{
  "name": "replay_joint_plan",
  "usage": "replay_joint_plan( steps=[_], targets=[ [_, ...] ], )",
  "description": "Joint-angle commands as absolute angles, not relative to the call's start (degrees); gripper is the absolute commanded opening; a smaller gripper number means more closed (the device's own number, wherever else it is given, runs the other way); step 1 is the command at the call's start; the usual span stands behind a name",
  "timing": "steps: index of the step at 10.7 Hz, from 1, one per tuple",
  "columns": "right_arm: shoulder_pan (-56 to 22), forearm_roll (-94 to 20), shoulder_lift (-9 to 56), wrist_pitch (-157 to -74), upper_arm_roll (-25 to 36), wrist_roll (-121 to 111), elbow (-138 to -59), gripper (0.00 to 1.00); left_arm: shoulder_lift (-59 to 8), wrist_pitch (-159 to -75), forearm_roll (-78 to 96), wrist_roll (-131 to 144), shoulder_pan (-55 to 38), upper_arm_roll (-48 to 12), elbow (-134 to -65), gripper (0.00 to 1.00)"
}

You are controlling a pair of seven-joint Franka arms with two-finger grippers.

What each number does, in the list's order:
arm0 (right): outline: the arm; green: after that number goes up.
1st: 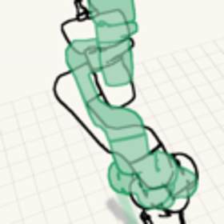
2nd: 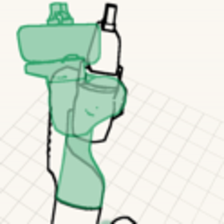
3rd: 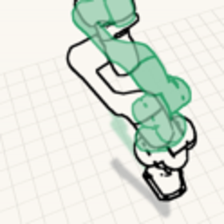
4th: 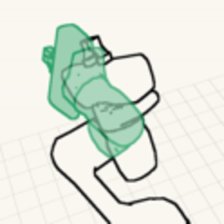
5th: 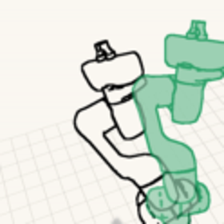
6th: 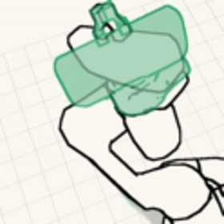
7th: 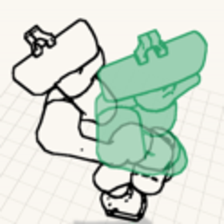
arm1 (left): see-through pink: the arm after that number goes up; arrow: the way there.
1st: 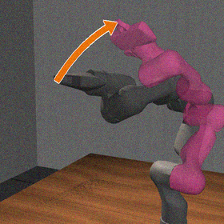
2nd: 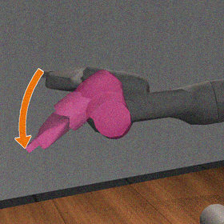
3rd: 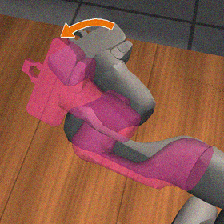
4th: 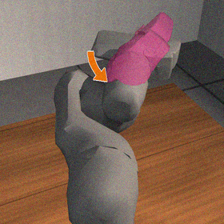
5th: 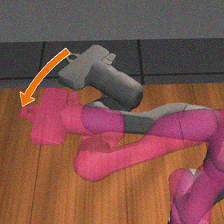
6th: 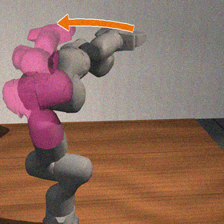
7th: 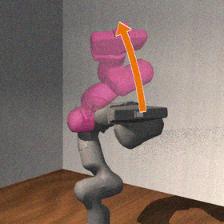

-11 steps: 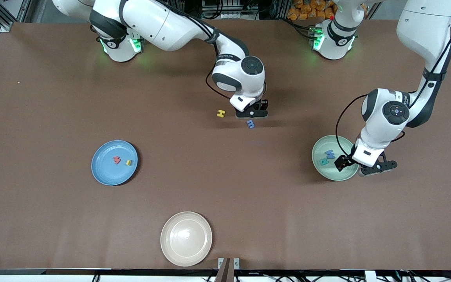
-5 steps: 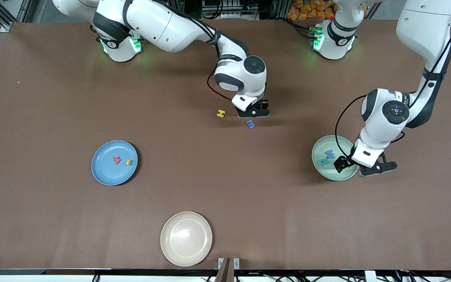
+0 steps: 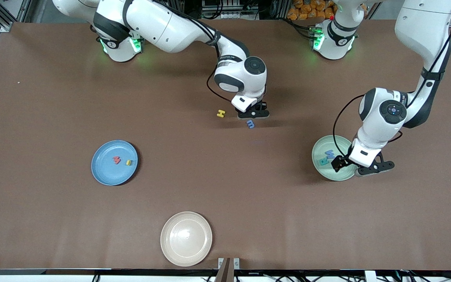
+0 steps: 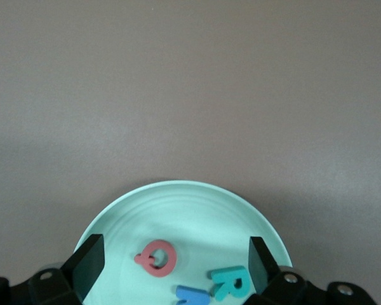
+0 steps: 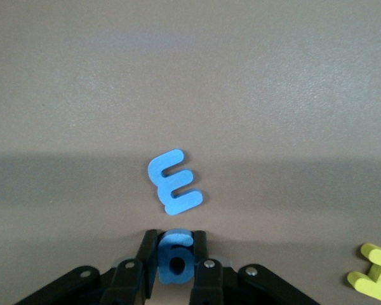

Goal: Sort upper and lower case letters into plates
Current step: 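Release the Q with the left gripper while the right gripper grasps the 6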

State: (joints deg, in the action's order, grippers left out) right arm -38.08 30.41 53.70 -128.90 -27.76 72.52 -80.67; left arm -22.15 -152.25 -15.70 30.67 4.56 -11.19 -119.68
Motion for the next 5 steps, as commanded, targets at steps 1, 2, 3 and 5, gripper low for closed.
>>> replay_joint_plan(
  steps=[1, 2, 3, 5],
  targets=[
    [-36.9, 31.0, 52.2, -126.9, -27.6, 73.2, -79.9, 0.0, -20.6, -148.4, -14.9, 30.2, 4.5, -12.0, -118.4, 1.0],
    [-35.3, 30.8, 49.8, -125.7, -27.8, 73.0, -81.3, 0.0, -20.8, -148.3, -14.9, 30.2, 4.2, -12.0, -117.1, 1.0],
    [-33.5, 28.9, 47.5, -124.6, -28.1, 73.0, -82.3, 0.0, -21.2, -148.3, -14.9, 30.2, 3.4, -12.1, -116.0, 1.0],
    [-28.9, 22.5, 42.0, -122.4, -28.7, 68.6, -84.8, 0.0, -20.9, -148.3, -14.9, 30.2, 3.2, -13.5, -115.1, 1.0]
  ],
)
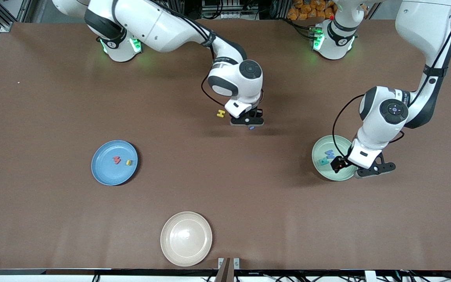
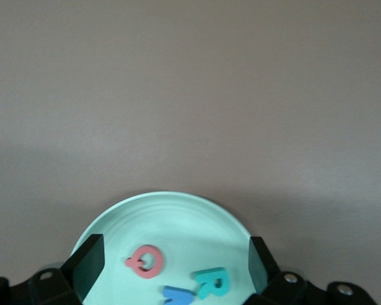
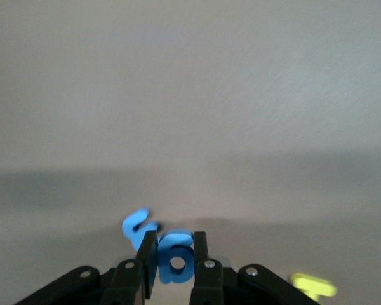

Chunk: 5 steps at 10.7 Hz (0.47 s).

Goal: Sort upper and lower case letters into plates
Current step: 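Carry the 6 into the blue plate while the left gripper withdraws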

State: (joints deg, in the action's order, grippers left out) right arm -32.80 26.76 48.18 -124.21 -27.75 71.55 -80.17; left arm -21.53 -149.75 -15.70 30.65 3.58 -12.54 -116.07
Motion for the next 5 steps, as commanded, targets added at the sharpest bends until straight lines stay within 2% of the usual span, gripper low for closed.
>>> replay_joint_plan(
  steps=[1, 3, 5],
  targets=[
    [-26.1, 19.1, 38.7, -120.8, -28.7, 63.9, -86.6, 0.0, -20.0, -147.2, -14.9, 30.2, 3.4, -13.9, -116.0, 1.0],
    [-17.5, 12.1, 29.7, -118.0, -28.7, 52.8, -93.5, 0.0, -19.2, -144.0, -14.9, 30.1, 3.3, -14.4, -115.1, 1.0],
    [-8.9, 8.1, 23.1, -111.0, -27.9, 40.7, -98.3, 0.0, -19.9, -143.8, -14.9, 30.3, 2.9, -15.8, -112.4, 1.0]
  ],
)
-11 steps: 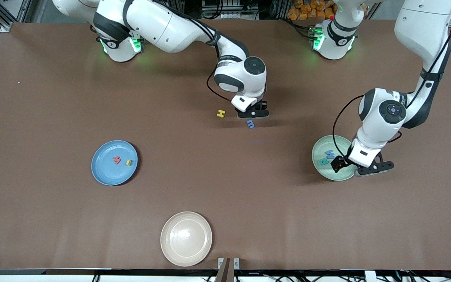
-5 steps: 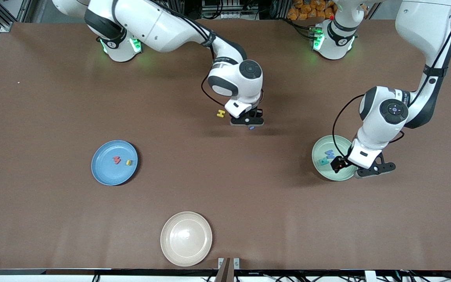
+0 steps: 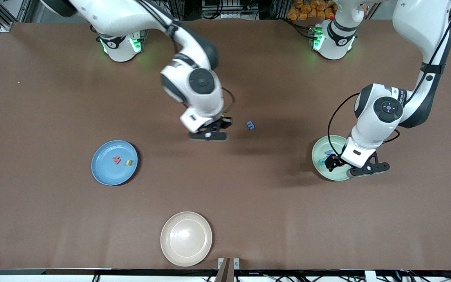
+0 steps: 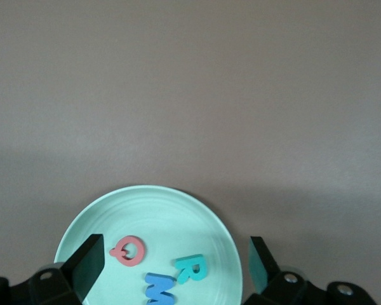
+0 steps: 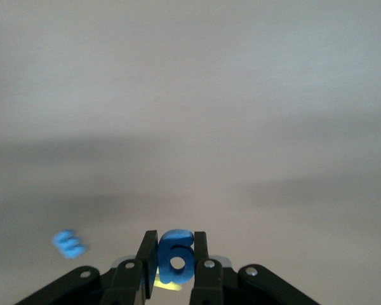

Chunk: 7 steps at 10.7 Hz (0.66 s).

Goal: Sort upper and lower case letters into plates
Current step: 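Carry the 6 into the blue plate while the left gripper withdraws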

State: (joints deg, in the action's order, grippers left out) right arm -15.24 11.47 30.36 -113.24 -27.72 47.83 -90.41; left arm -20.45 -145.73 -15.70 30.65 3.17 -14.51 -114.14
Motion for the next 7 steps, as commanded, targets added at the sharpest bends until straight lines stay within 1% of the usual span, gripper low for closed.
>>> replay_joint_plan(
  steps=[1, 3, 5, 7],
  targets=[
    [-4.9, 7.3, 20.7, -108.3, -27.3, 36.3, -99.7, 0.0, -20.6, -143.8, -14.9, 30.7, 2.1, -17.3, -111.5, 1.0],
    [4.4, 4.3, 18.6, -107.9, -26.7, 28.1, -102.6, 0.0, -21.8, -143.9, -14.9, 30.8, -2.8, -17.8, -107.3, 1.0],
    [7.3, 4.0, 20.4, -108.7, -21.2, 18.9, -102.7, 0.0, -24.3, -143.9, -15.0, 38.7, -8.9, -17.6, -100.1, 1.0],
    [8.3, 3.9, 22.2, -110.8, -16.7, 13.4, -102.7, 0.0, -27.5, -143.9, -18.3, 49.4, -14.7, -17.3, -95.9, 1.0]
  ],
)
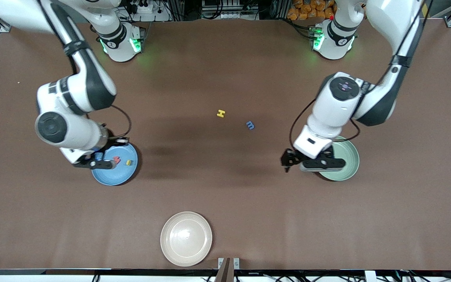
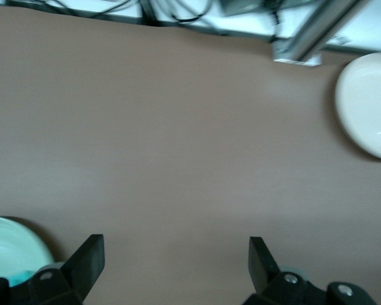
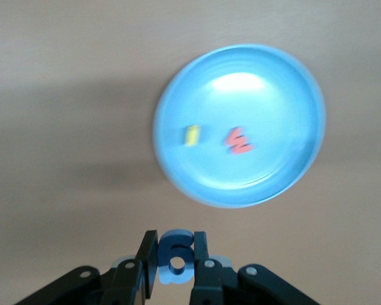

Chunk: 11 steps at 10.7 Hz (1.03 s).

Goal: Sort upper and lower case letters into plates
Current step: 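Carry the 6 into the blue plate while the left gripper withdraws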

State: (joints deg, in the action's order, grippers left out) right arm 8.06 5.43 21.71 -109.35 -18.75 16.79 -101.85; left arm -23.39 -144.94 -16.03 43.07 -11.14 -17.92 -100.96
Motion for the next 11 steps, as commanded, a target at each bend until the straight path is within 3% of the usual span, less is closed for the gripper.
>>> replay_joint_plan(
  steps=[1, 2, 3, 7, 11],
  targets=[
    [8.3, 3.9, 22.5, -110.7, -15.9, 11.0, -102.7, 0.06, -29.3, -143.8, -21.2, 54.4, -16.6, -17.3, -95.2, 1.0],
    [8.3, 3.9, 22.5, -110.7, -15.5, 10.6, -102.7, 0.76, -30.7, -143.8, -23.3, 59.5, -18.6, -17.2, -94.6, 1.0],
    [8.3, 3.9, 22.1, -110.5, -15.5, 10.5, -102.7, 1.0, -32.2, -143.7, -24.4, 62.9, -20.6, -17.1, -94.3, 1.0],
    [9.2, 3.9, 13.9, -109.4, -15.4, 10.7, -104.5, 1.0, -36.9, -138.8, -25.3, 70.2, -36.7, -9.2, -93.7, 1.0],
    [10.9, 4.0, 4.6, -109.2, -15.6, 7.8, -104.3, 1.0, -38.8, -136.4, -30.0, 70.6, -42.0, -9.3, -93.6, 1.0]
  ],
)
